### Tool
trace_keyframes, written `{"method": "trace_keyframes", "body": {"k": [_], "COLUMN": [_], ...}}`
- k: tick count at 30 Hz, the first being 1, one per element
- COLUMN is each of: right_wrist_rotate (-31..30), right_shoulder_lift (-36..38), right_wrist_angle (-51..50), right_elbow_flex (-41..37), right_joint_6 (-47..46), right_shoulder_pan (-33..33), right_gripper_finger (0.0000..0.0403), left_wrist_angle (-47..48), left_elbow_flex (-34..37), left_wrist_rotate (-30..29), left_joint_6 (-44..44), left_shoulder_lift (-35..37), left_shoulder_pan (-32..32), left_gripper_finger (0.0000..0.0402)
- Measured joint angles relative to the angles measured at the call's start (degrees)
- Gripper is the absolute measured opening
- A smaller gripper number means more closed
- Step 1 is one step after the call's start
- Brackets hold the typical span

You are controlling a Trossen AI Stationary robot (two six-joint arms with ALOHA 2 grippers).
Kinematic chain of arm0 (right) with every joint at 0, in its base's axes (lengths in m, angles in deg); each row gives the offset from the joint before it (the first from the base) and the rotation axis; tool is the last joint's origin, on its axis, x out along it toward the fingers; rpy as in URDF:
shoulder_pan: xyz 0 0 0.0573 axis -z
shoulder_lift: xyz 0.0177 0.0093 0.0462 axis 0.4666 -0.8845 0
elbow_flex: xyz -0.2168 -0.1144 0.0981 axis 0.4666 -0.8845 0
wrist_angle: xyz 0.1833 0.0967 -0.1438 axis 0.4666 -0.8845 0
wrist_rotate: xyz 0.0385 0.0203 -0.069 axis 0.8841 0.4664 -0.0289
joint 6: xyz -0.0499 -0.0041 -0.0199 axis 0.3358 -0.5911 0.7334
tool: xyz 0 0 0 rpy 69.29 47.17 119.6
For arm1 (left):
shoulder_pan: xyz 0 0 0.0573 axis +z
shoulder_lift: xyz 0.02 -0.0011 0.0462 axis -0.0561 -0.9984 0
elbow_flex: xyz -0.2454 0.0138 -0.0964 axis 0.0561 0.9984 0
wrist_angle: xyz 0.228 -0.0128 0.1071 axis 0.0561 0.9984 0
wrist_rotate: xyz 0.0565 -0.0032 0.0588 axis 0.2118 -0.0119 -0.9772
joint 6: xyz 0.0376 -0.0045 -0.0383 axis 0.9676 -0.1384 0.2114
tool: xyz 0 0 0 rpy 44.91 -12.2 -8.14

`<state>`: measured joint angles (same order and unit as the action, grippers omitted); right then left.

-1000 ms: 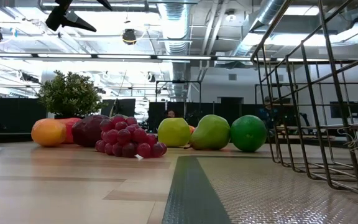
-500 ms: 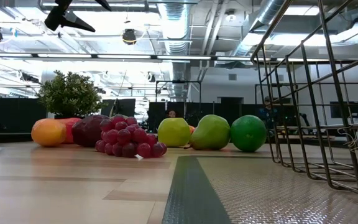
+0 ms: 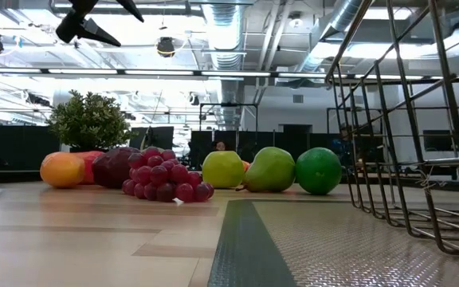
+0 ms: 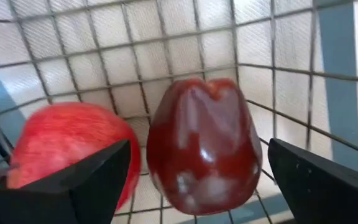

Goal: Build produce basket
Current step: Put the right dark red apple into the wire basket, then put the right green pear into the wire basket

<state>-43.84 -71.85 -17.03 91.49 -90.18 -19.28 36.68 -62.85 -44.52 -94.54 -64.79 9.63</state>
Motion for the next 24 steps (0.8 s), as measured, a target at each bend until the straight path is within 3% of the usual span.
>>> {"method": "trace_keyframes", "body": {"k": [10, 17, 24], "right_wrist_rotate": [-0.63, -1.56, -15.28], "right_shoulder_lift": [3.5, 12.06, 20.85], "right_wrist_angle": [1.09, -7.11, -10.48], "right_elbow_flex": [3.47, 9.72, 14.2], "right_joint_6": [1.98, 5.02, 7.29], "right_shoulder_pan": [0.63, 5.15, 15.43], "right_gripper_finger": [0.0392, 0.0391, 0.0391], "left_wrist_angle": [-1.02, -0.08, 1.58], "left_elbow_flex": [0.04, 0.08, 0.07], "left_wrist_rotate": [0.96, 5.9, 10.25], "left_joint_6": [-0.56, 1.98, 2.42], "left_shoulder_lift": [-1.44, 1.28, 5.7], "left_shoulder_pan": [-0.02, 0.02, -0.02], "left_gripper_finger": [0.0347, 0.0347, 0.0347]}}
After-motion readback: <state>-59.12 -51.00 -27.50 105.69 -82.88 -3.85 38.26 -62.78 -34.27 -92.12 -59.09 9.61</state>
